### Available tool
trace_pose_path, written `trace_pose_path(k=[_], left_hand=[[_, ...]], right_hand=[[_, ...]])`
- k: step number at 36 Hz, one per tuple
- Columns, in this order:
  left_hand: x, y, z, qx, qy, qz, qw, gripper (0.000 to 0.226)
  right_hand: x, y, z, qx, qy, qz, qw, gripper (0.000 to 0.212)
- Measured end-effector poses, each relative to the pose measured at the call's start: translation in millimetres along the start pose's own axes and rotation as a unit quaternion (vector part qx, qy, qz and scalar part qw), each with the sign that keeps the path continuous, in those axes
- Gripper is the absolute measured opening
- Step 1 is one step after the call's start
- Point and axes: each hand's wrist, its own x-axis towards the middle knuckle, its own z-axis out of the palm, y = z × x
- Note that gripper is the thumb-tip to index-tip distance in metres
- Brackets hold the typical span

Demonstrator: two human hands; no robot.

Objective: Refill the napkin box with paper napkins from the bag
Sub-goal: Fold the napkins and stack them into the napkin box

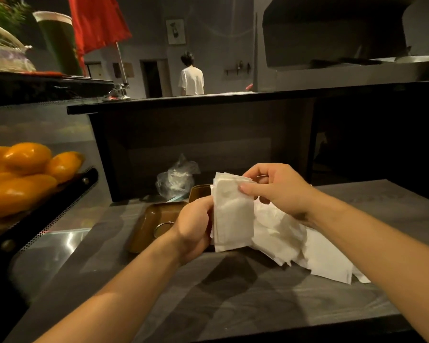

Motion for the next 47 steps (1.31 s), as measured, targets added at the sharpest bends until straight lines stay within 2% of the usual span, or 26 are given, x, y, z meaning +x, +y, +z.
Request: trace_pose_path(k=[3, 6, 8, 10, 11, 13, 15, 18, 21, 24, 28, 34, 39, 42, 44, 47], left_hand=[[1, -1, -1, -0.031, -0.016, -0.017, 0.999, 0.047], [-1, 2, -4, -0.055, -0.071, -0.030, 0.996, 0.069], [-4, 5, -3, -0.029, -0.093, -0.032, 0.995, 0.064], [-4, 3, -4, 0.065, -0.088, -0.010, 0.994, 0.038], [-3, 1, -6, 0.132, -0.074, 0.007, 0.989, 0.036], [-2, 0, -9, 0.273, -0.061, 0.022, 0.960, 0.053], [-5, 2, -11, 0.370, -0.059, 0.018, 0.927, 0.058], [-9, 3, -14, 0.442, -0.059, 0.021, 0.895, 0.050], [-13, 4, -16, 0.491, -0.058, 0.067, 0.867, 0.036], [-17, 2, -25, 0.458, -0.020, 0.109, 0.882, 0.021], [-28, -3, -36, 0.418, -0.014, 0.122, 0.900, 0.018], [-50, -29, -45, 0.415, -0.021, 0.080, 0.906, 0.040], [-65, -46, -54, 0.386, 0.042, 0.063, 0.919, 0.056], [-66, -51, -56, 0.348, 0.041, 0.032, 0.936, 0.060], [-64, -51, -52, 0.374, 0.061, 0.030, 0.925, 0.063], [-57, -51, -44, 0.416, 0.083, 0.049, 0.904, 0.062]], right_hand=[[1, 2, 6, -0.020, 0.021, -0.005, 1.000, 0.008], [1, 4, 11, -0.043, 0.029, -0.012, 0.999, 0.007], [0, 4, 11, -0.074, 0.021, -0.013, 0.997, 0.008], [-1, 4, 10, -0.095, -0.006, -0.007, 0.995, 0.015], [-2, 3, 9, -0.096, -0.029, -0.003, 0.995, 0.024], [-4, 2, 7, -0.082, -0.089, 0.002, 0.993, 0.047], [-6, 2, 6, -0.090, -0.142, -0.009, 0.986, 0.056], [-13, 5, 8, -0.157, -0.175, -0.031, 0.972, 0.041], [-17, 8, 14, -0.193, -0.174, -0.037, 0.965, 0.021], [-23, 10, 17, -0.213, -0.168, -0.032, 0.962, 0.011], [-35, 12, 21, -0.200, -0.157, -0.035, 0.966, 0.013], [-52, 34, 34, -0.250, -0.207, 0.010, 0.946, 0.032], [-62, 43, 37, -0.236, -0.183, 0.009, 0.954, 0.022], [-63, 46, 38, -0.195, -0.159, -0.004, 0.968, 0.021], [-61, 46, 42, -0.196, -0.172, 0.002, 0.965, 0.023], [-59, 47, 48, -0.205, -0.193, 0.031, 0.959, 0.039]])
